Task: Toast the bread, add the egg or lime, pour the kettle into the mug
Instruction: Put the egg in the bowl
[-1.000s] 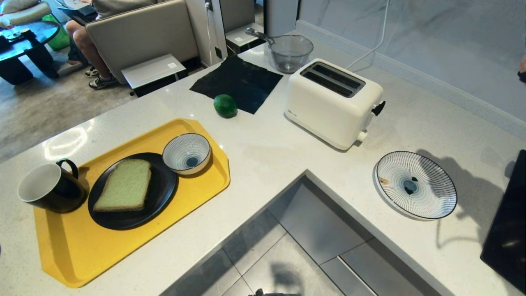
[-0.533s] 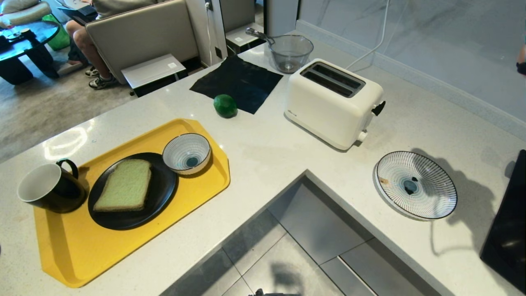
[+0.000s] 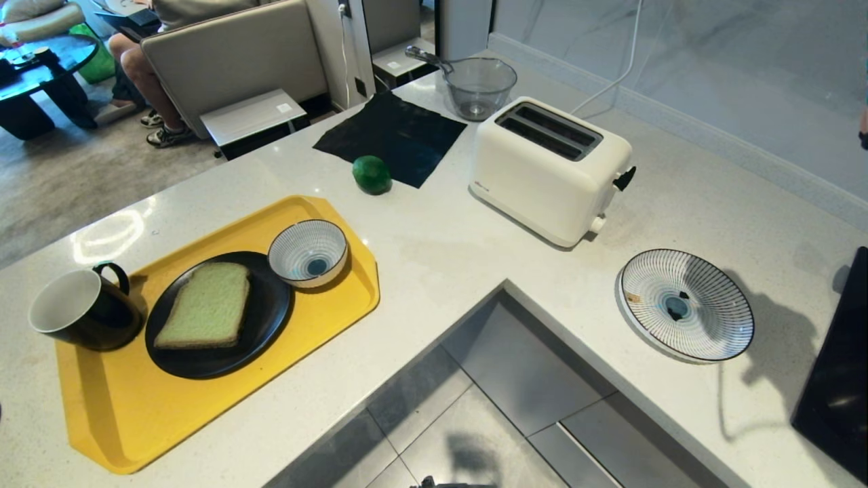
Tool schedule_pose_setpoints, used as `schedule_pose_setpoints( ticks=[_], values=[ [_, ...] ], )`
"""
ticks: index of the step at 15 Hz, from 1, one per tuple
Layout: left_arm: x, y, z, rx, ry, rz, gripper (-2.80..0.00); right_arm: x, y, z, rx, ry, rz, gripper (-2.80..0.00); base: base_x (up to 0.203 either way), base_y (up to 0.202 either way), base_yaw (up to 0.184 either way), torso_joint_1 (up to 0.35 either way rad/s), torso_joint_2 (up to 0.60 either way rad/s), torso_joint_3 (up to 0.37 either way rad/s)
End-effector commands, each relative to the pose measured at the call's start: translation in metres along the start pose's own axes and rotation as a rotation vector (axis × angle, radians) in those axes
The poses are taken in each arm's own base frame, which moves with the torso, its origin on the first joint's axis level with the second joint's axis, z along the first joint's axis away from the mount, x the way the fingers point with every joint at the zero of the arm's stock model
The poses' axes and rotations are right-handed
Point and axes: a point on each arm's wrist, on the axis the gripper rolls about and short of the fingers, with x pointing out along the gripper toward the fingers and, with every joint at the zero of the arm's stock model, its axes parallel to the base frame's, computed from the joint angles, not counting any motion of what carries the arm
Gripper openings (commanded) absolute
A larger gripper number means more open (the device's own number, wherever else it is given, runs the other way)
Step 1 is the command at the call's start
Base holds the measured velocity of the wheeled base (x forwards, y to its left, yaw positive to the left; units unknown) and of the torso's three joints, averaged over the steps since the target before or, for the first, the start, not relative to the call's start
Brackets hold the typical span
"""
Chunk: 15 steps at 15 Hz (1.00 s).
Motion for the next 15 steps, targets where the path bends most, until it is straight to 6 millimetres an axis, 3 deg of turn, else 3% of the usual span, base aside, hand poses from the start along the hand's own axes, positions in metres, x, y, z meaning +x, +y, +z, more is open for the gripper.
schedule_pose_setpoints(
  ticks=[1,15],
  values=[
    [0.0010,0.0001,-0.0047,0.000,0.016,0.000,-2.80,0.0005,-0.0003,0.0024,-0.005,-0.006,0.001,-2.80,0.000,0.000,0.000,0.000,0.00,0.000],
    [0.0010,0.0001,-0.0047,0.000,0.016,0.001,-2.80,0.0018,-0.0013,0.0091,-0.044,-0.063,0.000,-2.80,0.000,0.000,0.000,0.000,0.00,0.000]
  ],
)
